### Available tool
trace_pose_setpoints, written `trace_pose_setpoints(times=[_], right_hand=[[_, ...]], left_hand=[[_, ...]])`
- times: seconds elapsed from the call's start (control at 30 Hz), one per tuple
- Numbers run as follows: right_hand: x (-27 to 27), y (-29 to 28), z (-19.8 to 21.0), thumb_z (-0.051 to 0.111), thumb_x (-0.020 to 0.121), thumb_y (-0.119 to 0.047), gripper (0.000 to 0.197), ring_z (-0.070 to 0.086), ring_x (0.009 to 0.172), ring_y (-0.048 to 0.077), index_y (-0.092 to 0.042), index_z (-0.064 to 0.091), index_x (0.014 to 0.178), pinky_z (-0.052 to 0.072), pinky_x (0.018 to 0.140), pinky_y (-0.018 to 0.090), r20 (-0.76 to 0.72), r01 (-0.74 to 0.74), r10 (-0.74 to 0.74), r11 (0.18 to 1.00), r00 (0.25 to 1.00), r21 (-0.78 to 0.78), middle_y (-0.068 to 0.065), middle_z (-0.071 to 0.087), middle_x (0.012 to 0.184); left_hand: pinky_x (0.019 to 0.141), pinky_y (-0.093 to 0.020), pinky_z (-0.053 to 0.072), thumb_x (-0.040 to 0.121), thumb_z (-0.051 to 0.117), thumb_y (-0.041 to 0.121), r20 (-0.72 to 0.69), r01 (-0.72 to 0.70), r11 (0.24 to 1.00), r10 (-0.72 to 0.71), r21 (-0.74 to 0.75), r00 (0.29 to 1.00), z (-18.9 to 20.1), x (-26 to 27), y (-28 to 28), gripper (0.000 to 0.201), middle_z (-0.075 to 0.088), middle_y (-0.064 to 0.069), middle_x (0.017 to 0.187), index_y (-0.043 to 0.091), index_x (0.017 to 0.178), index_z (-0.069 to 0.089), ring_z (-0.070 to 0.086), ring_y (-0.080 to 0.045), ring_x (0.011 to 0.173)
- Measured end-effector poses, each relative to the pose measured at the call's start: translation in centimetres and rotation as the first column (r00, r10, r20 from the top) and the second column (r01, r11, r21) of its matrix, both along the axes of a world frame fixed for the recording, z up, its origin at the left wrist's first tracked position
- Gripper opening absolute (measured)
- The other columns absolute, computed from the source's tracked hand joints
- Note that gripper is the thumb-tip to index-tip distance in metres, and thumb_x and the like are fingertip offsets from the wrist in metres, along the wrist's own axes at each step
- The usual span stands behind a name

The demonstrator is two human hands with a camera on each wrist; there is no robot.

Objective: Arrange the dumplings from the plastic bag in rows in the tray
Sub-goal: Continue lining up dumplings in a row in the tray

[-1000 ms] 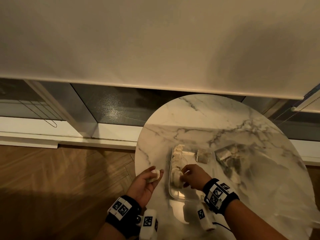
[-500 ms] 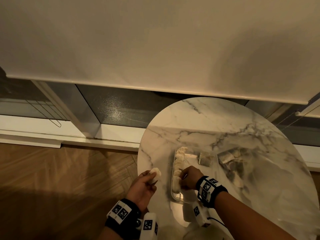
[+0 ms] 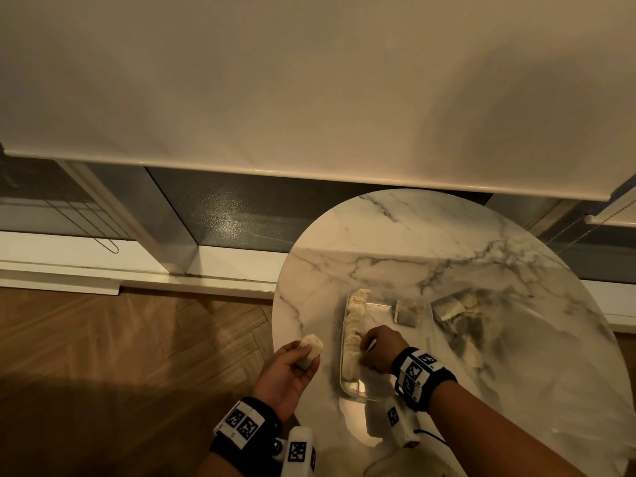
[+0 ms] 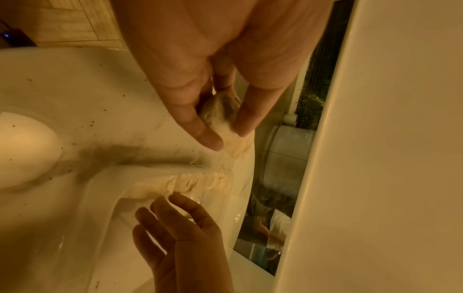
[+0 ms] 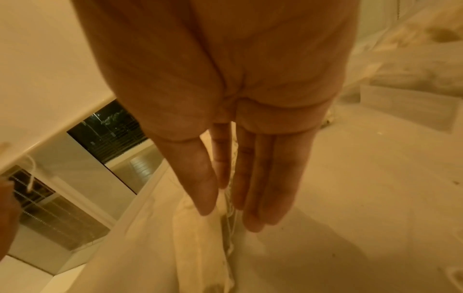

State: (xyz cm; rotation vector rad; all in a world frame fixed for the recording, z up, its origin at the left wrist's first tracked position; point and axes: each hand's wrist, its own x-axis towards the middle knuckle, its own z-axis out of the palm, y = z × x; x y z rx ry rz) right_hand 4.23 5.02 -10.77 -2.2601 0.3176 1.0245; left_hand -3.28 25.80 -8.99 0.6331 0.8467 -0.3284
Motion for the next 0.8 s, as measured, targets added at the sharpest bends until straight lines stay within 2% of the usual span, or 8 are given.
trace_pose_setpoints(times=[0.13,0.23,0.33,0.4,0.57,0.63,0.7,0.8], right_hand=[[-0.3,-0.5,0.6,0.077,0.08,-0.028,0.011,0.069,0.085,0.018,-0.029,0.068,0.086,0.059,0.078,0.034,0.141,0.011,-0.016,0.999,0.99,0.037,-0.001,0.071,0.09],[-1.1,0.2,2.5,0.069,0.087,-0.039,0.014,0.07,0.077,0.014,-0.027,0.07,0.091,0.058,0.067,0.028,0.235,0.049,-0.11,0.967,0.966,0.25,-0.001,0.072,0.088],[-1.8,1.1,4.1,0.074,0.084,-0.044,0.028,0.07,0.085,0.018,-0.023,0.071,0.103,0.054,0.06,0.022,0.201,0.016,-0.109,0.91,0.973,0.413,0.002,0.071,0.095],[-1.9,1.4,4.1,0.078,0.081,-0.039,0.03,0.07,0.085,0.019,-0.022,0.071,0.104,0.055,0.06,0.023,0.204,-0.001,-0.1,0.897,0.974,0.442,0.002,0.072,0.095],[-2.0,1.1,4.2,0.075,0.086,-0.017,0.004,0.067,0.074,0.017,-0.016,0.072,0.087,0.059,0.066,0.032,0.221,0.075,-0.218,0.852,0.951,0.518,0.012,0.072,0.087],[-1.9,0.7,4.4,0.072,0.087,-0.011,0.005,0.068,0.073,0.018,-0.012,0.069,0.084,0.059,0.067,0.031,0.168,0.131,-0.268,0.818,0.949,0.56,0.016,0.071,0.085],[-1.8,0.4,4.7,0.069,0.09,-0.007,0.006,0.068,0.073,0.02,-0.009,0.065,0.085,0.058,0.067,0.031,0.12,0.173,-0.295,0.793,0.948,0.584,0.013,0.07,0.079],[-1.6,-0.5,4.4,0.065,0.093,-0.01,0.007,0.066,0.072,0.02,-0.01,0.061,0.087,0.057,0.069,0.033,0.134,0.169,-0.274,0.839,0.952,0.518,0.011,0.07,0.077]], left_hand=[[0.075,-0.036,0.059,0.088,0.063,-0.001,-0.001,0.043,0.999,-0.043,0.03,0.999,-0.3,0.1,0.2,0.02,0.069,-0.021,0.109,0.002,0.107,0.062,0.065,-0.03,0.1],[0.083,-0.037,0.053,0.087,0.068,0.008,-0.009,0.157,0.981,-0.157,0.112,0.987,-0.4,0.0,0.1,0.025,0.072,-0.015,0.11,0.008,0.111,0.066,0.066,-0.025,0.103],[0.084,-0.036,0.05,0.086,0.071,0.015,-0.01,0.237,0.956,-0.239,0.172,0.971,-0.3,0.1,-0.6,0.028,0.073,-0.01,0.11,0.012,0.114,0.068,0.064,-0.023,0.106],[0.084,-0.037,0.049,0.086,0.071,0.016,0.0,0.274,0.945,-0.278,0.181,0.961,-0.1,0.3,-1.2,0.027,0.074,-0.009,0.109,0.012,0.112,0.069,0.064,-0.023,0.107],[0.08,-0.035,0.05,0.089,0.068,0.014,0.049,0.351,0.92,-0.364,0.176,0.93,0.3,0.6,-2.7,0.022,0.075,-0.008,0.102,0.01,0.11,0.067,0.066,-0.022,0.099],[0.085,-0.037,0.05,0.088,0.069,0.015,0.05,0.36,0.917,-0.373,0.172,0.927,0.0,0.7,-2.8,0.025,0.075,-0.01,0.103,0.01,0.113,0.066,0.067,-0.024,0.1],[0.087,-0.038,0.05,0.088,0.068,0.015,0.03,0.364,0.913,-0.375,0.185,0.926,-0.4,0.8,-2.8,0.024,0.075,-0.011,0.105,0.01,0.112,0.066,0.067,-0.026,0.102],[0.08,-0.036,0.051,0.089,0.068,0.011,-0.026,0.349,0.905,-0.354,0.242,0.935,-1.3,0.8,-2.6,0.018,0.075,-0.01,0.105,0.013,0.107,0.067,0.067,-0.025,0.1]])
